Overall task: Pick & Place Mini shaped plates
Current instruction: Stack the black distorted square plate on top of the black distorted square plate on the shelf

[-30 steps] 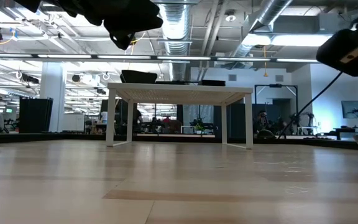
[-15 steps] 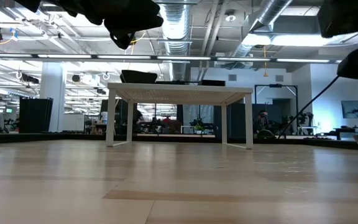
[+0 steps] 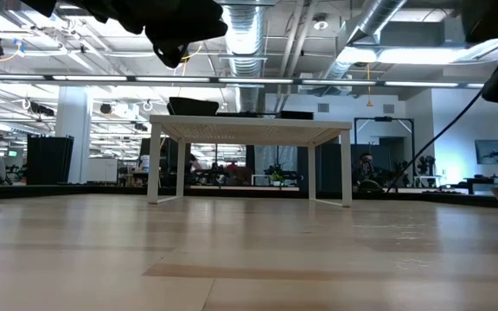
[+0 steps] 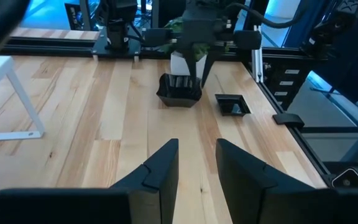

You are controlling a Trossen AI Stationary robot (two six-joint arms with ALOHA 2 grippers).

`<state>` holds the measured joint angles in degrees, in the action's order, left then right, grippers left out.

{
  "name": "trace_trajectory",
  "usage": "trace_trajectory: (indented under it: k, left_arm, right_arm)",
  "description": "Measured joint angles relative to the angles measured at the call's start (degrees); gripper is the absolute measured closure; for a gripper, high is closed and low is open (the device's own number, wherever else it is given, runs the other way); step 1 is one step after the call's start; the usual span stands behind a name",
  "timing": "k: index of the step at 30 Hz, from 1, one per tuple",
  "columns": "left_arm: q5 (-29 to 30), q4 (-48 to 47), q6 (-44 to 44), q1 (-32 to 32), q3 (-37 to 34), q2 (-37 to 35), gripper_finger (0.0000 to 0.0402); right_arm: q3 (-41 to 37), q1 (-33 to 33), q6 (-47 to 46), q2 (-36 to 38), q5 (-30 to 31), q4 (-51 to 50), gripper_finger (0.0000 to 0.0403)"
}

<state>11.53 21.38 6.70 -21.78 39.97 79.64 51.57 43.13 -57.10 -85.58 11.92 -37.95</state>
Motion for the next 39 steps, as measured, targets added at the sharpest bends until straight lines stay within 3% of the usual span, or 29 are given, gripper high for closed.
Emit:
trace_trajectory:
  k: [6,13,23,39]
  left_arm:
    - [0.00,0.16,0.00,0.02,0.00,0.00,0.0293]
    - [-0.02,1.72,-0.23,0.00,0.00,0.00,0.0293]
    - [0.00,2.80,-0.39,0.02,0.00,0.00,0.0293]
    - [-0.02,3.61,-0.22,0.02,0.00,0.00,0.0293]
  right_arm:
    - [-1.38,2.24,0.02,0.00,1.81,2.86,0.0350]
    - [-6.06,1.59,0.95,-0.02,-0.69,7.47,0.0350]
    - [-5.41,-0.81,5.96,-0.02,-6.13,10.00,0.0353]
    - [-4.33,-2.44,5.01,-0.02,-5.64,10.63,0.0391]
